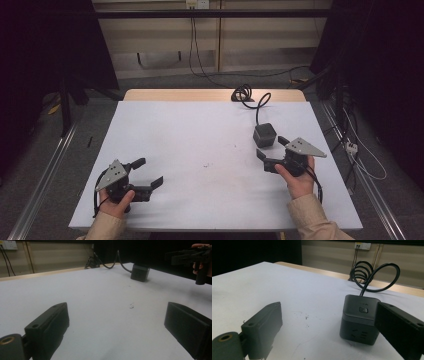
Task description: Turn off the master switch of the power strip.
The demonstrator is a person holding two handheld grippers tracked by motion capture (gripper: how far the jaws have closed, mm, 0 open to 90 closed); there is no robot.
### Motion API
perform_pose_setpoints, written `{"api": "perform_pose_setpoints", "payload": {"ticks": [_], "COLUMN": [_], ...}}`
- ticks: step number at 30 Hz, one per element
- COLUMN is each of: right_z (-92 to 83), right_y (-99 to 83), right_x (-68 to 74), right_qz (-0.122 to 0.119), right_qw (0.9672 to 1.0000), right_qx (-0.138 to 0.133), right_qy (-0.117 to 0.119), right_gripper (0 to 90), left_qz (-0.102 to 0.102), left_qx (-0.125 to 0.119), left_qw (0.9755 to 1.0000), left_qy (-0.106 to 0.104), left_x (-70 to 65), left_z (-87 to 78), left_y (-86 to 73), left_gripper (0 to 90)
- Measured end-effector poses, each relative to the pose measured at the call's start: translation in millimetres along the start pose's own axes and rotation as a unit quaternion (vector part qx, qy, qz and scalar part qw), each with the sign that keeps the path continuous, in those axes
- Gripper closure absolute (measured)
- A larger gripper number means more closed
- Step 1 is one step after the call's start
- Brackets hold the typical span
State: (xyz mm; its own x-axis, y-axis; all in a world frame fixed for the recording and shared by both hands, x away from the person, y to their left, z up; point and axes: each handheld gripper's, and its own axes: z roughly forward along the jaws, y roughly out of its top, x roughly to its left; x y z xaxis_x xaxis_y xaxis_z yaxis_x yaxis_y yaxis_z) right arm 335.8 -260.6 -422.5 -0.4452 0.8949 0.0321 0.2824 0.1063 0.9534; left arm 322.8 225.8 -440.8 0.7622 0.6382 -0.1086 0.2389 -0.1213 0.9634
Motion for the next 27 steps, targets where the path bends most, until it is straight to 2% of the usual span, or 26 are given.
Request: {"api": "perform_pose_setpoints", "payload": {"ticks": [27], "right_z": [13.4], "right_y": [7.4], "right_x": [-6.2], "right_qz": [0.003], "right_qw": [0.9999], "right_qx": [0.009], "right_qy": [-0.007], "right_gripper": [9.0], "left_qz": [-0.001], "left_qx": [0.001], "left_qw": [1.0], "left_qy": [0.0], "left_x": [0.5], "left_z": [-0.1], "left_y": [0.0], "left_gripper": [5.6]}}
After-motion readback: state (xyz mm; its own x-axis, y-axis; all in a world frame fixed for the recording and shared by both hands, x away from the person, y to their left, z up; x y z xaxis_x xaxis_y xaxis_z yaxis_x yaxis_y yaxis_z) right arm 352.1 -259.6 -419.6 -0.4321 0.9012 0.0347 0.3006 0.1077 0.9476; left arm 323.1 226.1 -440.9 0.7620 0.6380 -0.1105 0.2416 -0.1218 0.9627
